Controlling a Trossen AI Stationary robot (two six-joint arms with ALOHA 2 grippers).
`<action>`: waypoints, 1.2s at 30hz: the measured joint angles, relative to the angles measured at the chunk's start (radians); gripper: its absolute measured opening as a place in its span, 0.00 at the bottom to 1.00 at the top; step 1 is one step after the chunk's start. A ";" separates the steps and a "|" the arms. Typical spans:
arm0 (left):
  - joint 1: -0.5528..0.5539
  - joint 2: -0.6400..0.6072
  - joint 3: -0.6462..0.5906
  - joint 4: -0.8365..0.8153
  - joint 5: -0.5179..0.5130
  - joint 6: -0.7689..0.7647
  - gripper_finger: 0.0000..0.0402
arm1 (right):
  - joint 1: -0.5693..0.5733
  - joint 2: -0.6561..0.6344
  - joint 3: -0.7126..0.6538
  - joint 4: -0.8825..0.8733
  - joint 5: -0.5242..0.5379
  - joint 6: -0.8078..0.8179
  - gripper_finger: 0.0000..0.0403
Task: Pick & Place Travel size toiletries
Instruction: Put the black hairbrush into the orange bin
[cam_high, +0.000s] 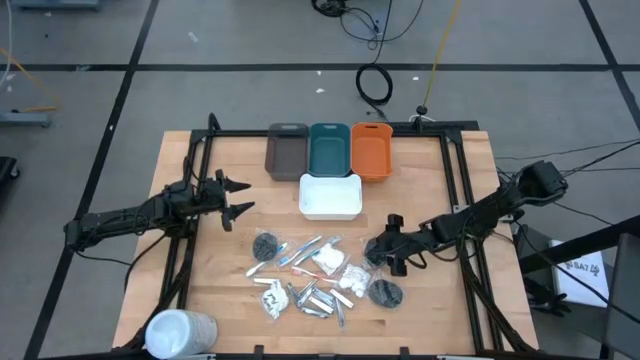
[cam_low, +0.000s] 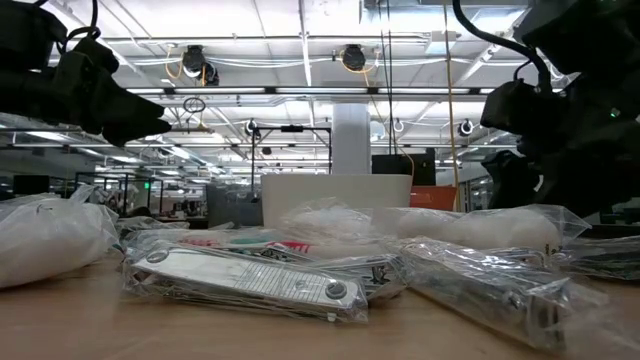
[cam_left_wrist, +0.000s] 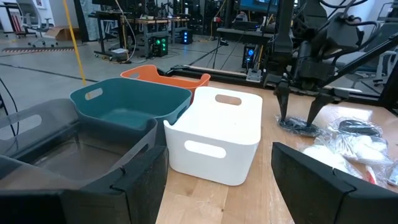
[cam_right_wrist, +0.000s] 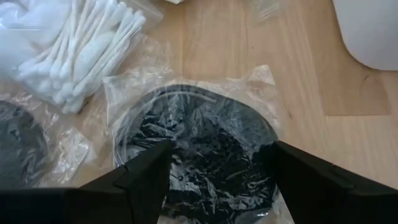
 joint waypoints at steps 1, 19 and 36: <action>0.000 0.000 0.000 0.000 0.000 0.000 0.68 | 0.000 0.000 0.000 0.000 0.000 0.001 0.63; 0.000 0.000 0.000 0.000 0.000 0.000 0.68 | 0.000 0.001 0.000 -0.009 -0.007 0.000 0.24; 0.000 0.000 0.000 0.000 0.000 0.000 0.68 | -0.001 -0.050 -0.002 0.059 -0.032 -0.073 0.03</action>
